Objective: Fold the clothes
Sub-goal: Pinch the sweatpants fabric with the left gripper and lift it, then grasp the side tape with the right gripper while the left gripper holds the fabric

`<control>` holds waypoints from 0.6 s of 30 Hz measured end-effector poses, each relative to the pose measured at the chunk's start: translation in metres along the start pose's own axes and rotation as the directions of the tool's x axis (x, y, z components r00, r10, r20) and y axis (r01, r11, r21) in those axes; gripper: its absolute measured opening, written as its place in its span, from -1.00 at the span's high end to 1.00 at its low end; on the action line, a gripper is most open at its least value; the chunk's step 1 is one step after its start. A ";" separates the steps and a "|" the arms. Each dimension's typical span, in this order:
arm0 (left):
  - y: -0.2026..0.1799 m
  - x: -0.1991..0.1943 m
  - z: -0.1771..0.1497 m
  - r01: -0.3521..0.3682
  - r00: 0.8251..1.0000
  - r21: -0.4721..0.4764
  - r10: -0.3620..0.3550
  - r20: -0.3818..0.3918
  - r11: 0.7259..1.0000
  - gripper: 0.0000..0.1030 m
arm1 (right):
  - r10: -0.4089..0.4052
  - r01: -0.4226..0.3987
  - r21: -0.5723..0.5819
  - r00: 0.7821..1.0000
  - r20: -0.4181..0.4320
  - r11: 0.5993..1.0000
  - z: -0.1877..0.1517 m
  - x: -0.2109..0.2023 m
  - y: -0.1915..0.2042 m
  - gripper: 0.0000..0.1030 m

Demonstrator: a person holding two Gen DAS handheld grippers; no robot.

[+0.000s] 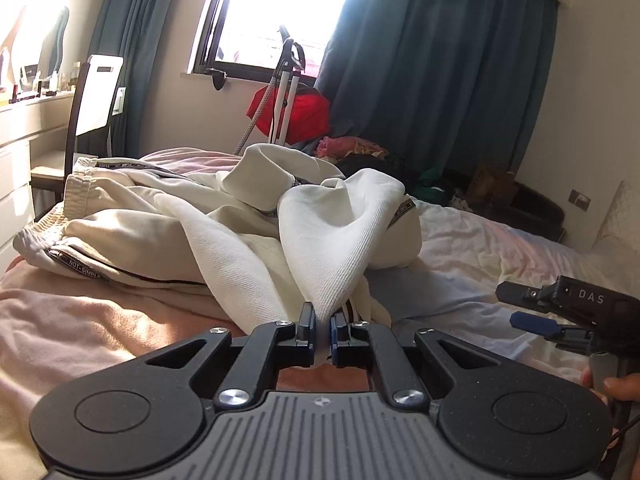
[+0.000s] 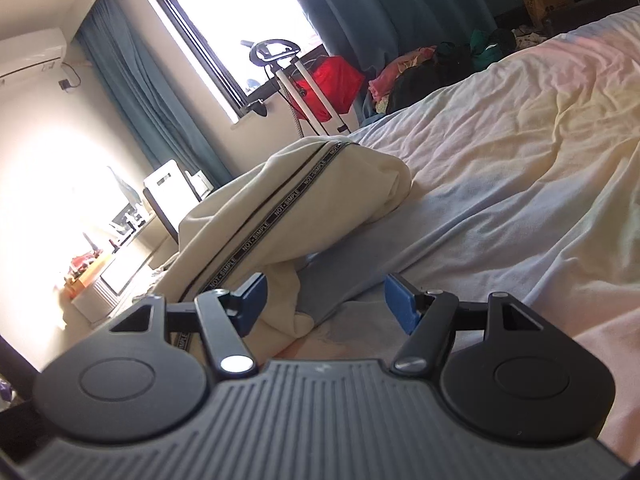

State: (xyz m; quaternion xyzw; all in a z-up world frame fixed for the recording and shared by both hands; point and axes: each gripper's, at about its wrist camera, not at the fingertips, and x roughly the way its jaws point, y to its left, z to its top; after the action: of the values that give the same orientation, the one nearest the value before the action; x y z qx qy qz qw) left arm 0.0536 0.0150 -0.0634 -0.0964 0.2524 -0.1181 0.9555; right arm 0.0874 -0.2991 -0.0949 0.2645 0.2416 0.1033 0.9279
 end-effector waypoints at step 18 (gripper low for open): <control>0.033 0.071 -0.016 0.119 0.988 -0.123 -0.130 -0.082 0.985 0.83 | -0.183 0.187 0.349 0.982 -0.045 0.918 0.125 0.226 0.006 -0.67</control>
State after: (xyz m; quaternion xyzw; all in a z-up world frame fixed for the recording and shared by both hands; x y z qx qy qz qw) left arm 0.1111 0.0250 -0.1177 -0.1626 0.2949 -0.1667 0.9267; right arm 0.3448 -0.2767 -0.0876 0.4016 0.2853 -0.0283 0.8698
